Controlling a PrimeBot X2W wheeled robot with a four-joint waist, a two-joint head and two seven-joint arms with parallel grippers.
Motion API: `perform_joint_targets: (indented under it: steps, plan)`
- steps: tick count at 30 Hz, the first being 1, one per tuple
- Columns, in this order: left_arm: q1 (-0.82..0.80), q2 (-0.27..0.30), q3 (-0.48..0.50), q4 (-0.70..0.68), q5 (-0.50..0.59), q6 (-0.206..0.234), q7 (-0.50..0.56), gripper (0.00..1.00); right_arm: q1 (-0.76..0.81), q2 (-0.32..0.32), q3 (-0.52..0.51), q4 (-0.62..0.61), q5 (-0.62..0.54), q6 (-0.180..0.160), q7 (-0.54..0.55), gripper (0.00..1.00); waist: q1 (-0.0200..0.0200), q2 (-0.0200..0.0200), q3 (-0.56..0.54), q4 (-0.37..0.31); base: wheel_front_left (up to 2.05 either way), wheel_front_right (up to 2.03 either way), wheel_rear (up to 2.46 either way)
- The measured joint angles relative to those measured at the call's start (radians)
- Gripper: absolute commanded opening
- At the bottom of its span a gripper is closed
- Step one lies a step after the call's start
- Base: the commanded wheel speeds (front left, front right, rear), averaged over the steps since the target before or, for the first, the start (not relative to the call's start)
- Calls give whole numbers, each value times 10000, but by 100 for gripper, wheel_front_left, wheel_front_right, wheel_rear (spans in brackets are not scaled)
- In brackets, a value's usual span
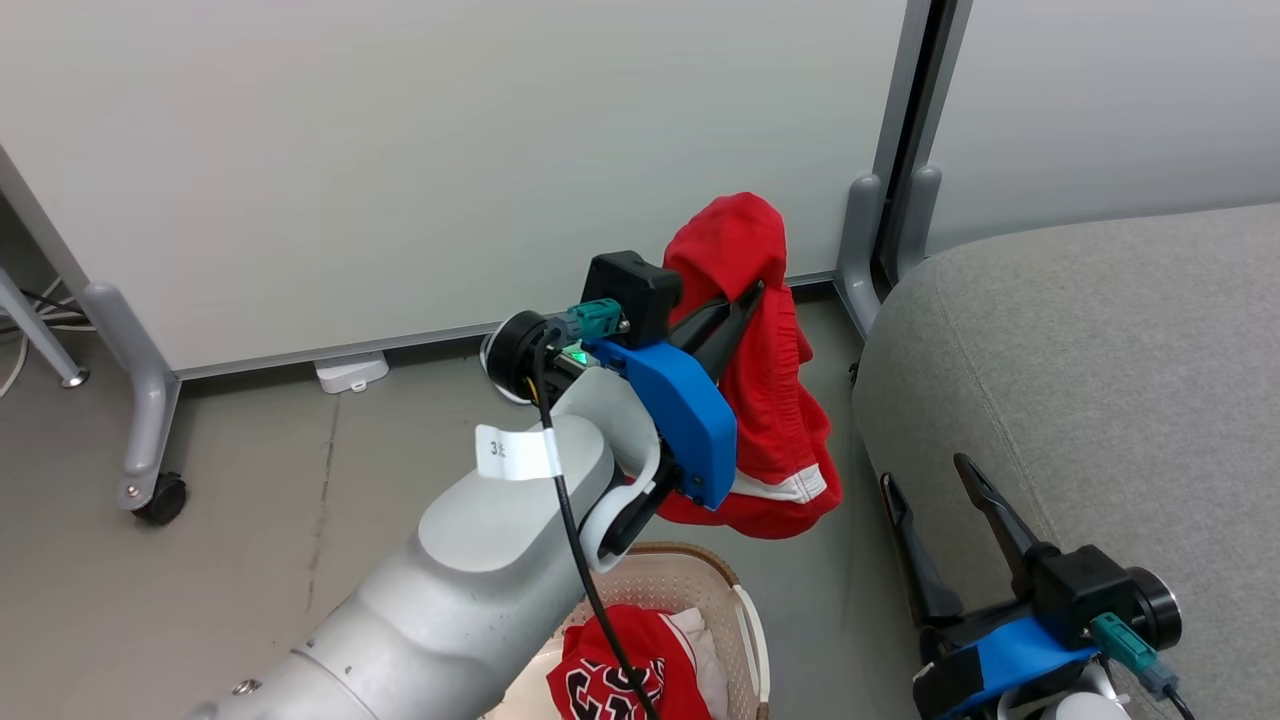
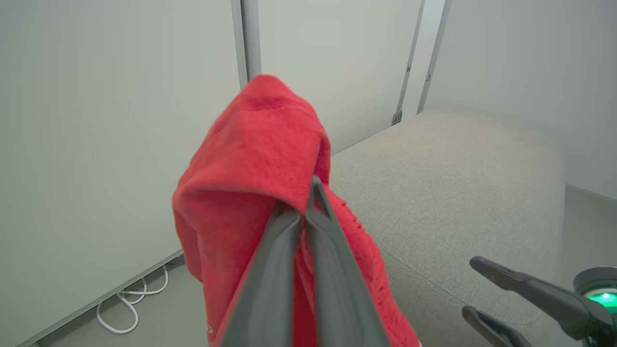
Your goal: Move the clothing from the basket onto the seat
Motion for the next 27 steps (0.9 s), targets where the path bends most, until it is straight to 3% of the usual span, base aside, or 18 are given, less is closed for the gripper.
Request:
perform_joint_targets:
  steps: [7,17,27]
  plan:
    - [-226,-2,-894,50,-832,324,-219,0,1,0,65,12,13,0,4,100,0,0,-34,-160,0,0,0]
    - [-418,0,-1636,318,-1473,414,-435,0,-1,0,263,46,-17,0,46,100,0,0,32,-225,0,0,0]
    - [-671,-2,-2249,462,-2023,454,-656,0,-353,2,1323,470,-169,0,424,100,0,0,78,-231,0,0,0]
